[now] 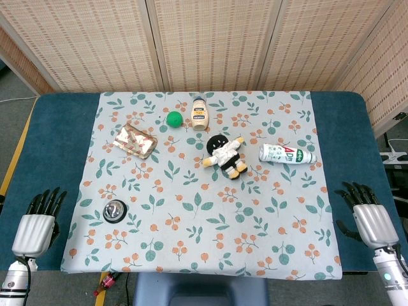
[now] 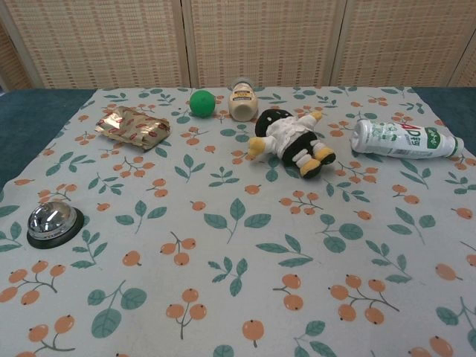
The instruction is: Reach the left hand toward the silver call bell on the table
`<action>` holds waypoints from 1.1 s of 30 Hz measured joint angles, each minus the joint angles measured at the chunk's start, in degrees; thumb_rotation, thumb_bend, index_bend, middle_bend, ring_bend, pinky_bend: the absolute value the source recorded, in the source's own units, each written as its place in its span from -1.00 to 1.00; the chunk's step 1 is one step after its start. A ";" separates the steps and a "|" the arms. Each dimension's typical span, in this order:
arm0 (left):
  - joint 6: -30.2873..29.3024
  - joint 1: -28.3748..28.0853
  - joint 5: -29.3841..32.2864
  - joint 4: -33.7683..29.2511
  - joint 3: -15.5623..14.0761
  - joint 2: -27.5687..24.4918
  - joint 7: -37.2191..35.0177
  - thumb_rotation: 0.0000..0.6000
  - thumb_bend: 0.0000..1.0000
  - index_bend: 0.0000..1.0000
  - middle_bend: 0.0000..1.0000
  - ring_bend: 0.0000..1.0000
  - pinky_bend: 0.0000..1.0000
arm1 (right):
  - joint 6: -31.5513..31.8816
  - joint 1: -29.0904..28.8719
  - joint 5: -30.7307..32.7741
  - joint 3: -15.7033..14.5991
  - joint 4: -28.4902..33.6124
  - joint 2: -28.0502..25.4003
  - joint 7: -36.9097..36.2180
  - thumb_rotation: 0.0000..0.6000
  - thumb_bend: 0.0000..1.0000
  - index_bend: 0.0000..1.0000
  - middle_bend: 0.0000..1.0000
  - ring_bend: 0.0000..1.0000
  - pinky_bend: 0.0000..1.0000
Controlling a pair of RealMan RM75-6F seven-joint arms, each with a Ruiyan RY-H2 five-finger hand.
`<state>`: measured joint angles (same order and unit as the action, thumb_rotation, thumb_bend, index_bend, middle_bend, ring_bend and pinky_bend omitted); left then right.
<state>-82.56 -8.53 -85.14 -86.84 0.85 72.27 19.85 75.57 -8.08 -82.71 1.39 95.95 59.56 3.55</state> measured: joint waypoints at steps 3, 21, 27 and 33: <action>-0.98 0.21 -0.44 0.64 0.21 0.61 0.44 1.00 0.94 -1.00 -1.00 -1.00 -0.75 | 0.57 0.17 -0.14 0.12 -0.30 0.31 0.08 1.00 -0.46 -0.61 -0.87 -1.00 -0.89; 0.87 -1.67 -2.75 5.53 0.17 9.50 -5.83 1.00 1.00 -1.00 -1.00 -1.00 -0.82 | 0.75 0.52 -0.16 -0.08 0.08 0.46 0.89 1.00 -0.46 -0.61 -0.87 -1.00 -0.89; 4.29 -4.86 -2.60 13.49 1.41 17.96 -8.87 1.00 1.00 -1.00 -1.00 -1.00 -0.83 | -0.27 0.12 0.30 0.02 -0.08 0.47 1.02 1.00 -0.46 -0.61 -0.87 -1.00 -0.89; 7.15 -7.31 -2.94 20.51 1.24 24.40 -12.19 1.00 1.00 -1.00 -1.00 -1.00 -0.84 | -1.61 -0.32 0.10 -0.50 0.20 -0.12 0.76 1.00 -0.46 -0.61 -0.87 -1.00 -0.89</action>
<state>-75.42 -15.83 -88.08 -66.32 2.09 96.68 7.65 73.96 -8.40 -82.61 0.89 96.15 59.44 4.31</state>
